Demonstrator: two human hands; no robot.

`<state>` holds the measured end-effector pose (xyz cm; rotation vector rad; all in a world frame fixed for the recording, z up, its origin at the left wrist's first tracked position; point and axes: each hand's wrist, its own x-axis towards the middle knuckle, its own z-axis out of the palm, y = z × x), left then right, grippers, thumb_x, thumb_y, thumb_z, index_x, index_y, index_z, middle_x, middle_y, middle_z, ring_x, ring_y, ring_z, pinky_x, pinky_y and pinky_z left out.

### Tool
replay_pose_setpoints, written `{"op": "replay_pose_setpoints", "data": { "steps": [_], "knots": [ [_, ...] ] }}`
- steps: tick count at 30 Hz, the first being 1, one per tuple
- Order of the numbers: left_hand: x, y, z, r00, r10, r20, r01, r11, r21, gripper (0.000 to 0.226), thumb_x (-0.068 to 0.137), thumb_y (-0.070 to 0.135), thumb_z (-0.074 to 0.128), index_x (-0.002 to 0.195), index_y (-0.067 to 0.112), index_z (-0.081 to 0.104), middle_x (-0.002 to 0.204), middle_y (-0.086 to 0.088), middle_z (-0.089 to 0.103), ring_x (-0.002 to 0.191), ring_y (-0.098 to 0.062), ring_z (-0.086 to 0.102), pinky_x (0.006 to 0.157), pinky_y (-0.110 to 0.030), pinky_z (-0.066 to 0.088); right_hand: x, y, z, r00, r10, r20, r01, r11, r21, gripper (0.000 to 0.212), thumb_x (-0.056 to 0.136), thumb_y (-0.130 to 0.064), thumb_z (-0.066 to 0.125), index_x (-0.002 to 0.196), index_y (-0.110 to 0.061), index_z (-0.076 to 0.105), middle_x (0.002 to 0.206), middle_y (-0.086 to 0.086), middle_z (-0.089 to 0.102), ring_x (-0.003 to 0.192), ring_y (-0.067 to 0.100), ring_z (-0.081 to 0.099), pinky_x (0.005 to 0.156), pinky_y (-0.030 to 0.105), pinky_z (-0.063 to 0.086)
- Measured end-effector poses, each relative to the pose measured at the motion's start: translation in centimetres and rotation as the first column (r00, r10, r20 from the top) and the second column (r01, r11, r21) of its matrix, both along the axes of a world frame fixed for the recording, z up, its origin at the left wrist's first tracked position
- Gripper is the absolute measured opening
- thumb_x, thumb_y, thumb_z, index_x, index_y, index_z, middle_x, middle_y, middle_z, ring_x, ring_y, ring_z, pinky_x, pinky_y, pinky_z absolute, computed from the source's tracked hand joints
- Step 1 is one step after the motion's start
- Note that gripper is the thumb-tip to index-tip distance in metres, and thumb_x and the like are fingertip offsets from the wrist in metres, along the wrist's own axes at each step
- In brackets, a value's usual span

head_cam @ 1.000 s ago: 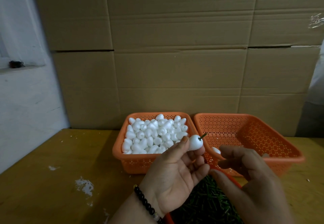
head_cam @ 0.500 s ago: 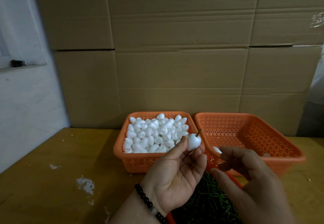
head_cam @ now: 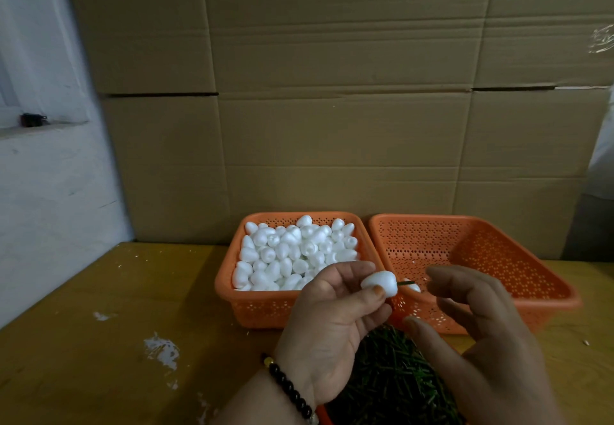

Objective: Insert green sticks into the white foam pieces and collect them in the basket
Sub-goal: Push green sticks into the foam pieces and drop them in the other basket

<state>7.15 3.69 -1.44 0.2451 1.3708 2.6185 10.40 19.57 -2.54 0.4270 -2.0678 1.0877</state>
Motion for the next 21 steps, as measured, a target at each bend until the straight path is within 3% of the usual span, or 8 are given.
{"op": "replay_pose_setpoints", "data": {
  "steps": [5, 10, 14, 21],
  "knots": [
    [0.25, 0.24, -0.43, 0.978, 0.076, -0.192, -0.122, 0.964, -0.238, 0.042, 0.076, -0.013, 0.068, 0.108, 0.014, 0.064, 0.100, -0.008, 0.072, 0.098, -0.021, 0.065, 0.083, -0.030, 0.054, -0.29, 0.03, -0.29, 0.998, -0.020, -0.054, 0.023, 0.998, 0.052, 0.055, 0.065, -0.036, 0.081, 0.114, -0.036, 0.055, 0.118, -0.021, 0.051, 0.109, 0.003, 0.054, 0.090, 0.027, 0.046],
    [0.57, 0.54, -0.63, 0.941, 0.064, -0.333, -0.196, 0.904, -0.379, 0.051, 0.062, 0.007, 0.073, 0.110, 0.021, 0.062, 0.096, 0.002, 0.072, 0.096, -0.013, 0.065, 0.090, -0.037, 0.054, -0.38, -0.12, -0.27, 0.999, -0.010, -0.054, 0.015, 0.996, 0.088, 0.050, 0.062, -0.033, 0.071, 0.110, -0.027, 0.059, 0.114, -0.012, 0.056, 0.106, -0.001, 0.053, 0.091, 0.011, 0.042],
    [0.69, 0.57, -0.61, 0.923, 0.032, -0.383, -0.207, 0.880, -0.427, 0.053, 0.063, 0.006, 0.069, 0.112, 0.025, 0.061, 0.097, 0.006, 0.072, 0.096, -0.009, 0.064, 0.094, -0.039, 0.052, -0.41, -0.06, -0.22, 0.999, -0.043, -0.031, 0.047, 0.988, 0.148, 0.047, 0.060, -0.024, 0.076, 0.105, -0.020, 0.064, 0.106, -0.005, 0.060, 0.099, 0.000, 0.053, 0.088, 0.002, 0.036],
    [0.75, 0.56, -0.53, 0.892, 0.009, -0.452, -0.241, 0.855, -0.460, 0.051, 0.068, 0.003, 0.066, 0.113, 0.027, 0.060, 0.096, 0.010, 0.070, 0.098, -0.006, 0.064, 0.093, -0.033, 0.051, -0.12, -0.24, -0.26, 1.000, -0.030, -0.006, 0.031, 0.986, 0.163, 0.056, 0.058, -0.005, 0.086, 0.102, -0.032, 0.062, 0.105, -0.015, 0.062, 0.101, -0.005, 0.054, 0.087, 0.005, 0.037]
  ]
}}
